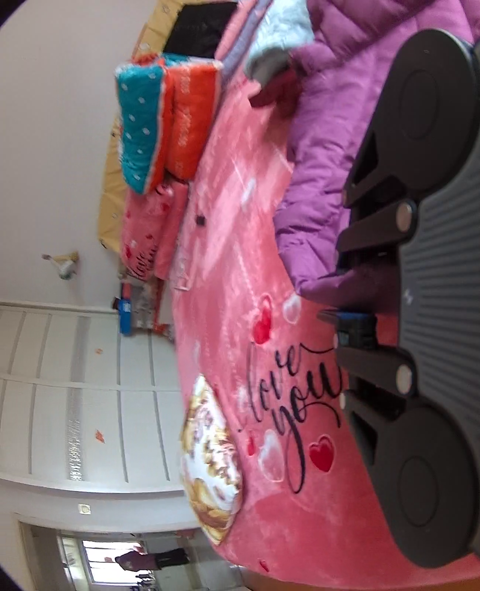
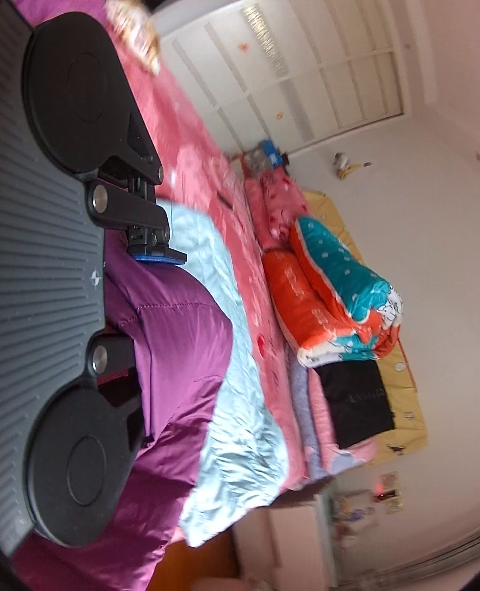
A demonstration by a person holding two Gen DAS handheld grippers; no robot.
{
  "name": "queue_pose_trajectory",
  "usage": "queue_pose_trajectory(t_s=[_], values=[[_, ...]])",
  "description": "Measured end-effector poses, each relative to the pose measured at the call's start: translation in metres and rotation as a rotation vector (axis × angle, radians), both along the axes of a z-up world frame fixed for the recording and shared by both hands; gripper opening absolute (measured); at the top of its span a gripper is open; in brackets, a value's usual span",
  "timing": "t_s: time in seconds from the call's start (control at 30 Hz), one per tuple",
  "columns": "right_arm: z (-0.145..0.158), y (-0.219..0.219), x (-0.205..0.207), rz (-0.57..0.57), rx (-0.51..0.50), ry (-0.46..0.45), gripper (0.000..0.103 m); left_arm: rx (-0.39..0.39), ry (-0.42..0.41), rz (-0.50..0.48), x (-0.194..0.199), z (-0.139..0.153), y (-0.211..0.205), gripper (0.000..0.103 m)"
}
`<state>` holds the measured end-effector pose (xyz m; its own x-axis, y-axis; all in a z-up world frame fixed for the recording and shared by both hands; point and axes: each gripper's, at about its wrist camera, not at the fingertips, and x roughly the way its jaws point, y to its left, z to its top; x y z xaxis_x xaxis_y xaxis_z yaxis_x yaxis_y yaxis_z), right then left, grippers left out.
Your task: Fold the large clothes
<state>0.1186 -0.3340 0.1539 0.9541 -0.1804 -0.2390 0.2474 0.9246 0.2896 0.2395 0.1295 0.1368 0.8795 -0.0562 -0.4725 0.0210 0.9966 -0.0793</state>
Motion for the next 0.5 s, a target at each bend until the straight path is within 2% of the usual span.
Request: queue_pose_trajectory(t_s=[0.17,0.3,0.33,0.37,0.4,0.43,0.47,0.5], values=[[-0.028,0.005,0.026,-0.036,-0.095,0.083,0.023,0.04,0.034,0.013,0.014,-0.037,-0.018,0.009],[-0.054,0.001,0.031,-0.044,-0.091,0.158,0.029,0.023,0.035,0.034,0.012,-0.047,-0.018,0.013],[-0.059,0.002,0.033,-0.044,-0.087,0.17,0.034,0.019,0.028,0.037,0.01,-0.046,-0.017,0.014],[-0.063,0.001,0.031,-0.042,-0.081,0.181,0.039,0.015,0.019,0.041,0.007,-0.044,-0.015,0.02],[-0.065,0.001,0.029,-0.04,-0.074,0.193,0.057,0.015,0.01,0.049,0.004,-0.041,-0.014,0.031],[-0.068,0.001,0.027,-0.038,-0.067,0.206,0.077,0.017,0.001,0.055,0.002,-0.037,-0.012,0.035],[-0.065,0.005,0.025,-0.039,-0.063,0.214,0.084,0.02,-0.006,0.06,-0.002,-0.033,-0.011,0.044],[-0.065,0.005,0.021,-0.036,-0.057,0.218,0.09,0.022,-0.013,0.061,-0.006,-0.03,-0.01,0.048]])
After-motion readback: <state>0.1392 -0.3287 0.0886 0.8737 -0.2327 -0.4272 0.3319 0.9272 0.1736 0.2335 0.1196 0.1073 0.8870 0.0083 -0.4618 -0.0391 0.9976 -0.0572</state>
